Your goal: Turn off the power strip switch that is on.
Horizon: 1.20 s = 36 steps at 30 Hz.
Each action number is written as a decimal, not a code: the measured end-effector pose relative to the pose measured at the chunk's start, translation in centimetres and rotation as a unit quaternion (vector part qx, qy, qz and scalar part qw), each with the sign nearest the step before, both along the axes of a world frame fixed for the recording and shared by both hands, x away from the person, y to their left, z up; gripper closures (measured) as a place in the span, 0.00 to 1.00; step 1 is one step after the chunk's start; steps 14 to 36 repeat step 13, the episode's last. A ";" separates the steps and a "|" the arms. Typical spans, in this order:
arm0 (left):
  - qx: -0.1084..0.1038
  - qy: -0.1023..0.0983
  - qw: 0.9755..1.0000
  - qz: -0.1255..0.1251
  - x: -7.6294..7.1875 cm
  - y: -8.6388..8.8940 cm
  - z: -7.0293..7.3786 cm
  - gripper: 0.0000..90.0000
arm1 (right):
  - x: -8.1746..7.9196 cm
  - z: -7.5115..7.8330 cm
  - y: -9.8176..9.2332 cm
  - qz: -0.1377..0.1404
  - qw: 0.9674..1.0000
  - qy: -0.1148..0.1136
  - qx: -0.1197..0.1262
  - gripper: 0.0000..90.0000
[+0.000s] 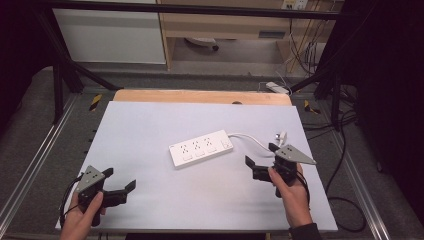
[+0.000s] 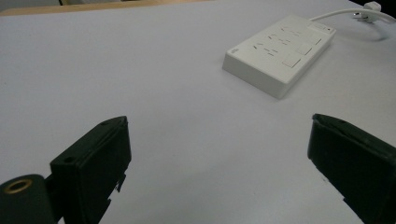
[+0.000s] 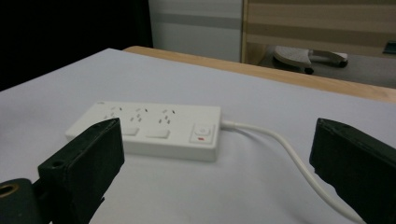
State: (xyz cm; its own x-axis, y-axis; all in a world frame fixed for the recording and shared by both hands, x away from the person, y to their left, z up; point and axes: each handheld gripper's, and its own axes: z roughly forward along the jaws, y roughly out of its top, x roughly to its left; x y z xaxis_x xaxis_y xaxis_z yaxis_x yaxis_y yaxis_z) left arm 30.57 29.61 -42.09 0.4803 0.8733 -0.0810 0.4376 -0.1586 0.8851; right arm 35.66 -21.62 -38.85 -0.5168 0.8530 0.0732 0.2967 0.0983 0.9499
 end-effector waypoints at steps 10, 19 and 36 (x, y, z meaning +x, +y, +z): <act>-0.001 0.000 1.000 0.001 0.0 0.1 0.0 0.07 | -2.1 -3.4 -4.1 -0.053 0.998 0.036 -0.008 0.04; 0.000 -0.001 1.000 0.000 0.0 0.0 0.0 0.07 | -2.3 -4.2 -5.0 -0.066 0.996 0.055 -0.017 0.04; 0.000 -0.001 1.000 0.000 0.0 0.0 0.0 0.07 | -2.3 -4.2 -5.0 -0.066 0.996 0.055 -0.017 0.04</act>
